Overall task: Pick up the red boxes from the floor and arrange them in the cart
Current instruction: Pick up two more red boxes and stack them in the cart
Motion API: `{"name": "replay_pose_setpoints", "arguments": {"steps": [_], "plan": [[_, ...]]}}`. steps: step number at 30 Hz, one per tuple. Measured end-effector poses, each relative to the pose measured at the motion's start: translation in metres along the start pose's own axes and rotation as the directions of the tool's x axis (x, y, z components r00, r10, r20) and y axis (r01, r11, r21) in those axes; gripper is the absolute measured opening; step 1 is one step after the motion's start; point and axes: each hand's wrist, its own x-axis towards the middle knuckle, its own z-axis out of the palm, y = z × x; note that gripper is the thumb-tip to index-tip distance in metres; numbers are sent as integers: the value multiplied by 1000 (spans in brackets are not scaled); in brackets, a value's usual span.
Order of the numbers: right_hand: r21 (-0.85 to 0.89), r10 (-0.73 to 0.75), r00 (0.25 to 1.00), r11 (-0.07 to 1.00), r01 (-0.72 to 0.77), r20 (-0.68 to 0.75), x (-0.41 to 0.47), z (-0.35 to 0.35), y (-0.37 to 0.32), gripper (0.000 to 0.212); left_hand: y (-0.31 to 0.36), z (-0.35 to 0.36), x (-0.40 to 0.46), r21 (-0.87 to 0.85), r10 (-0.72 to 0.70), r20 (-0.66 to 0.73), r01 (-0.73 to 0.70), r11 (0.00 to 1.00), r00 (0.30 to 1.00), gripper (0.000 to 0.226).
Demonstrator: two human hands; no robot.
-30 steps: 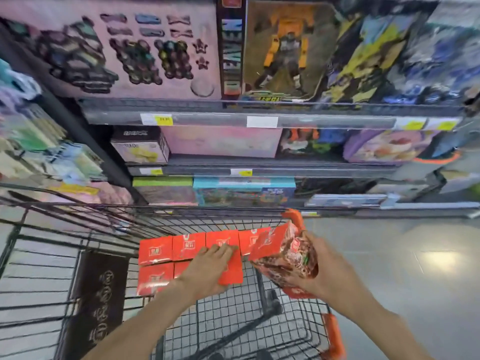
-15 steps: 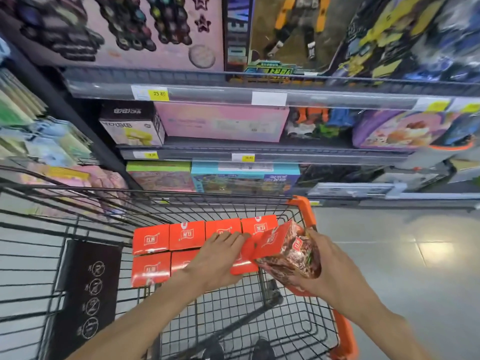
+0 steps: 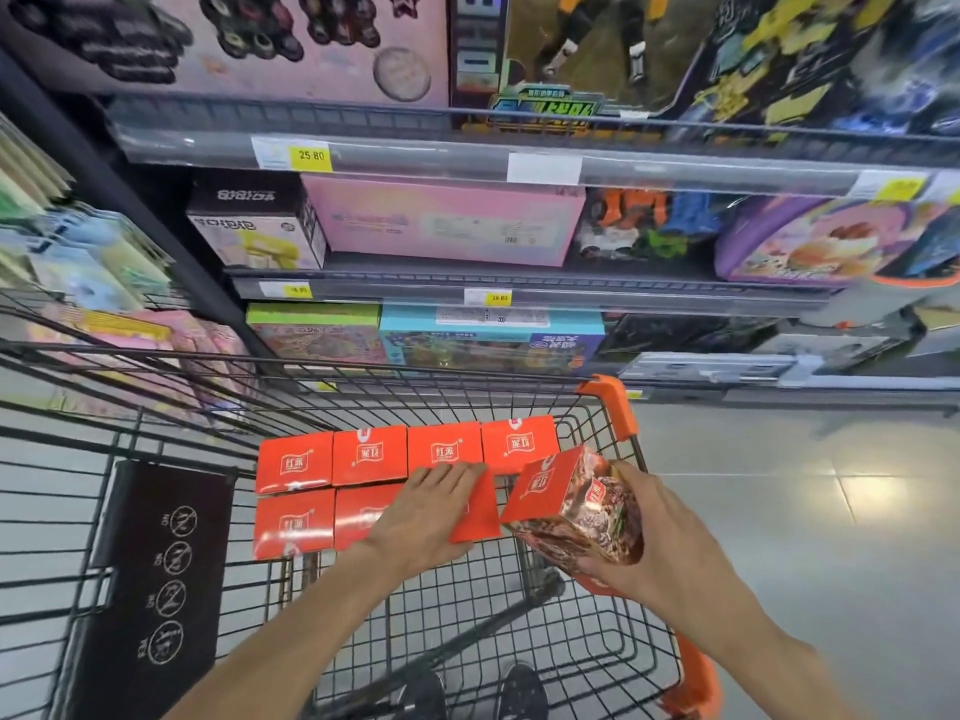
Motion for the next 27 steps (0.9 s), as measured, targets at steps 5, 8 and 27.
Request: {"name": "replay_pose_setpoints", "arguments": {"steps": [5, 8, 27], "plan": [[4, -20, 1000, 1000, 20, 18, 2, 19, 6, 109, -3, 31, 3, 23, -57, 24, 57, 998, 998, 104], [-4, -21, 999, 1000, 21, 38, 5, 31, 11, 109, -4, 49, 4, 18, -94, 35, 93, 996, 995, 103], [197, -41, 992, 980, 17, 119, 20, 53, 0, 105, 29, -61, 3, -469, 124, -1, -109, 876, 992, 101]]}}
